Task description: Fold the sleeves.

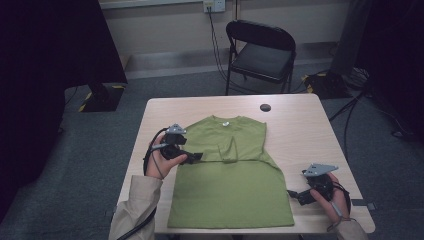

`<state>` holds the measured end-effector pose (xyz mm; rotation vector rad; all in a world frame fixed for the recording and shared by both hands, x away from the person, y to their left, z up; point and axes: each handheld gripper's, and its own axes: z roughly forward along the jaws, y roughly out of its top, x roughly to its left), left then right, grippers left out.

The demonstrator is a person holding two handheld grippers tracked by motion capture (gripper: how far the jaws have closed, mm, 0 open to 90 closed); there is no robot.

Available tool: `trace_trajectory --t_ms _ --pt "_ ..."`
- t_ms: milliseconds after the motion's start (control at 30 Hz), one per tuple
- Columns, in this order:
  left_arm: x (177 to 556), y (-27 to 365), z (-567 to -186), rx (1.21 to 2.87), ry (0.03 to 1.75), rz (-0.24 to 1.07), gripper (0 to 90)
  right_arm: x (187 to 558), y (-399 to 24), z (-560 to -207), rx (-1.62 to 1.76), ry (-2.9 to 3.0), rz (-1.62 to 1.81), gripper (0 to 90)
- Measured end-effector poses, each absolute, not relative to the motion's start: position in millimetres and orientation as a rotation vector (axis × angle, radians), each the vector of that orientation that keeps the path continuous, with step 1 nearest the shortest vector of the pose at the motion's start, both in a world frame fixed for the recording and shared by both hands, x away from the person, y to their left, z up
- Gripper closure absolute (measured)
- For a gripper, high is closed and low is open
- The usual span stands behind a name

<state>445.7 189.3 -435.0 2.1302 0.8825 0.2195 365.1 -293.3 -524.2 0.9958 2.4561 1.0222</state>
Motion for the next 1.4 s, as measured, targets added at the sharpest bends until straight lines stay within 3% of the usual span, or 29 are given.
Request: trace_trajectory --t_ms 667,1167,1400 --pt "415.4 206.1 -499.6 2.143 0.96 0.234 4.4 365.1 -292.6 -524.1 0.998 2.456 1.019 0.0" --pt "400.7 207.6 -520.5 2.236 0.924 0.351 0.0 367.2 -291.4 -524.0 0.997 2.458 1.016 0.0" --pt "399.7 211.0 -524.4 2.202 0.884 0.363 0.0 367.7 -289.9 -522.0 1.01 2.463 1.003 1.5"
